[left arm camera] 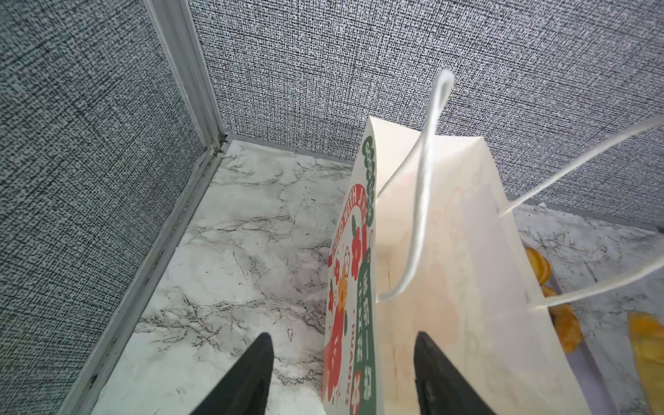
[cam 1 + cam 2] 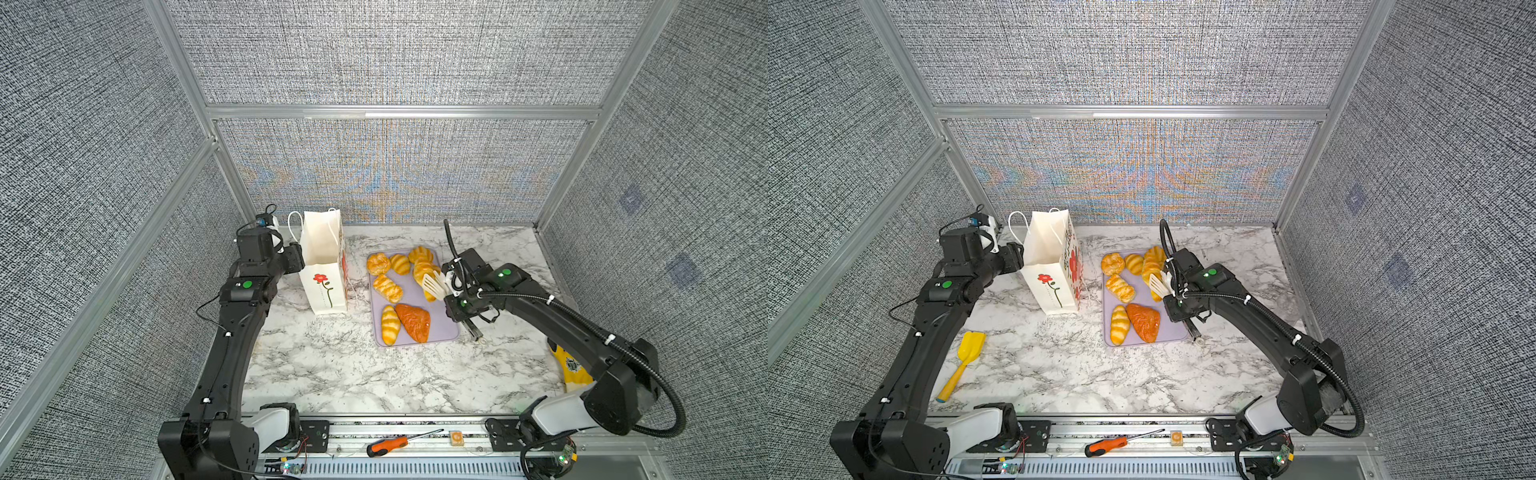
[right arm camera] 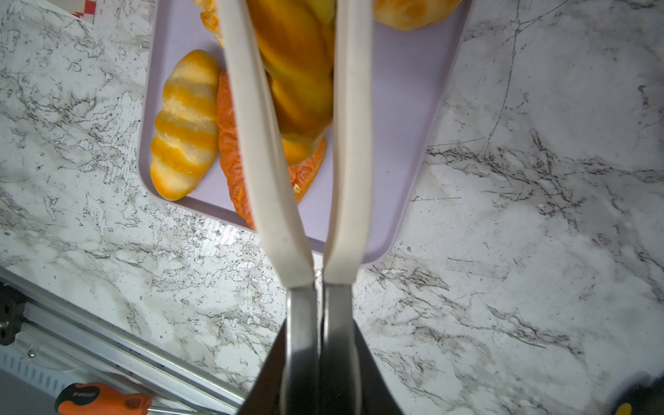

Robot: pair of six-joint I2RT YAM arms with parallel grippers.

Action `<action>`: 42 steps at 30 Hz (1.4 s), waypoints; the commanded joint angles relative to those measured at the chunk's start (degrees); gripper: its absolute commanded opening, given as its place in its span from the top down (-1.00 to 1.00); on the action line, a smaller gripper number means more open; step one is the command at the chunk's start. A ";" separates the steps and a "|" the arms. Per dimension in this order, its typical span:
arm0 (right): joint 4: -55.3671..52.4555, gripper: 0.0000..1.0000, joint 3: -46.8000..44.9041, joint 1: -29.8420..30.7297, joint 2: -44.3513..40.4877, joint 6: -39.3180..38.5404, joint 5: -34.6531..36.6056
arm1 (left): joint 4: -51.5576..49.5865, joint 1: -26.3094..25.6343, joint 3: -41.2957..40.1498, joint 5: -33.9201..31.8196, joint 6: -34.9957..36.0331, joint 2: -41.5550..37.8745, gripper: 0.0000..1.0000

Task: Pack bread into a paper bag
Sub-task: Pick up the bread from the tray, then move the paper bag to the top-left of the table.

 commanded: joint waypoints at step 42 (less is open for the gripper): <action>-0.13 0.56 10.80 -1.17 3.27 -6.27 -0.49 | 3.69 0.22 -0.52 9.30 -10.16 3.85 1.00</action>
